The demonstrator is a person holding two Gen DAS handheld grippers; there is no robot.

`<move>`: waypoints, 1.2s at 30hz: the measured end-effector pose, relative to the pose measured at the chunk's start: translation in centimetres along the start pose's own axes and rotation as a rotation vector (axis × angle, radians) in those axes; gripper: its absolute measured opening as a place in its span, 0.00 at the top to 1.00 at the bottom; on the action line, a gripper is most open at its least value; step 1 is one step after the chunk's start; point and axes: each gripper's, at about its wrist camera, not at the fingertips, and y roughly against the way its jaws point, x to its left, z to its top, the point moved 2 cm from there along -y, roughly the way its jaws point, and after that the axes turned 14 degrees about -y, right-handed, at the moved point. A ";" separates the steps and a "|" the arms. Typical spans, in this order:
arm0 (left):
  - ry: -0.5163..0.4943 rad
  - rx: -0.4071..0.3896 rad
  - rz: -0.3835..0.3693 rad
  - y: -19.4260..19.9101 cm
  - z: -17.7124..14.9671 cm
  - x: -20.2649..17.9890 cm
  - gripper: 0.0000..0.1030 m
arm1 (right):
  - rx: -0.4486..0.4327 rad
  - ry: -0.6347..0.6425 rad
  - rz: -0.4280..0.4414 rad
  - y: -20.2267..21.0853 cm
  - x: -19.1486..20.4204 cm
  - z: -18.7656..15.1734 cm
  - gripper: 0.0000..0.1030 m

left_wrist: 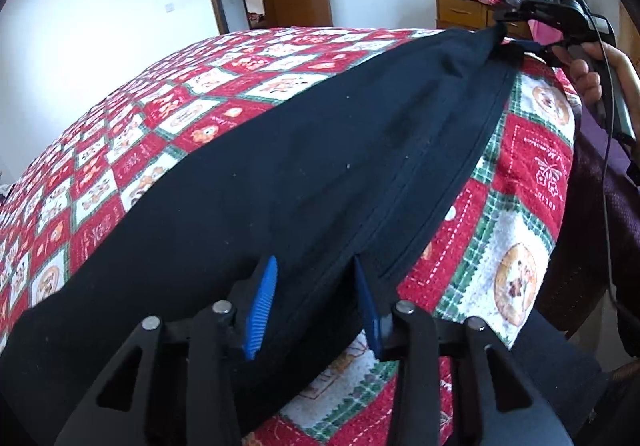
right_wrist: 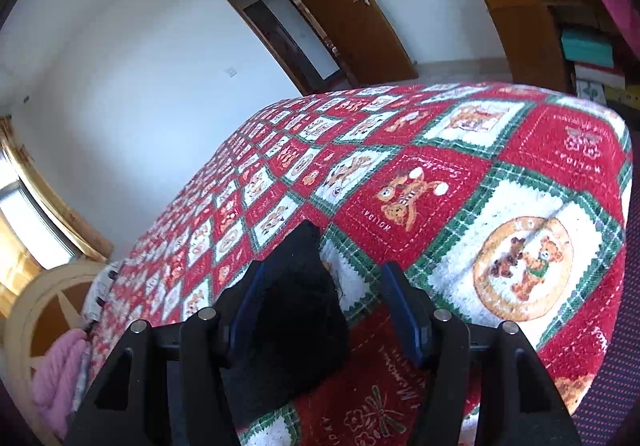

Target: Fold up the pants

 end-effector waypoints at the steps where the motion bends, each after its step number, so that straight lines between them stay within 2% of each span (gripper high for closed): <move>1: 0.008 -0.001 0.003 0.1 0.0 0.0 0.59 | 0.003 -0.029 0.018 0.1 -0.5 0.4 0.41; 6: 0.026 -0.005 0.002 -0.2 0.0 0.1 0.60 | 0.009 -0.095 0.060 0.6 -1.8 1.9 0.41; 7: 0.034 -0.013 0.001 -0.1 -0.1 0.3 0.66 | 0.023 -0.093 0.059 0.4 -1.9 1.9 0.41; 8: 0.047 -0.024 -0.005 0.1 -0.2 0.4 0.78 | 0.037 -0.079 0.055 0.1 -1.8 1.8 0.41; 9: 0.056 -0.033 -0.010 0.2 -0.3 0.6 0.85 | 0.040 -0.061 0.051 0.1 -1.5 1.5 0.41; 12: 0.086 -0.050 -0.031 0.3 -0.6 1.1 0.89 | 0.061 -0.023 0.098 -0.1 -0.7 1.2 0.41; 15: 0.091 -0.062 -0.037 0.4 -0.5 1.2 0.92 | 0.109 0.025 0.093 -0.6 0.3 0.6 0.43; 16: 0.096 -0.068 -0.039 0.5 -0.6 1.3 0.92 | 0.125 0.039 0.089 -0.7 0.5 0.4 0.50; 20: 0.116 -0.099 -0.049 1.0 -0.8 1.6 0.94 | 0.179 0.074 0.055 -1.3 1.8 -0.7 0.60; 22: 0.135 -0.119 -0.057 1.3 -0.9 1.9 0.95 | 0.161 0.100 0.048 -1.5 2.2 -1.2 0.91; 29: 0.155 -0.172 -0.085 2.8 -1.0 2.6 0.95 | 0.094 0.184 0.059 -0.1 3.7 -1.3 0.92; 31: 0.150 -0.171 -0.089 2.9 -1.4 2.5 0.95 | 0.114 0.214 0.040 0.0 4.1 -1.4 0.92; 34: 0.138 -0.158 -0.097 2.6 -2.0 2.0 0.95 | 0.148 0.269 -0.053 -0.3 4.2 -1.6 0.92; 36: 0.133 -0.157 -0.101 2.6 -2.2 1.7 0.95 | 0.192 0.276 -0.079 -0.8 3.8 -1.8 0.92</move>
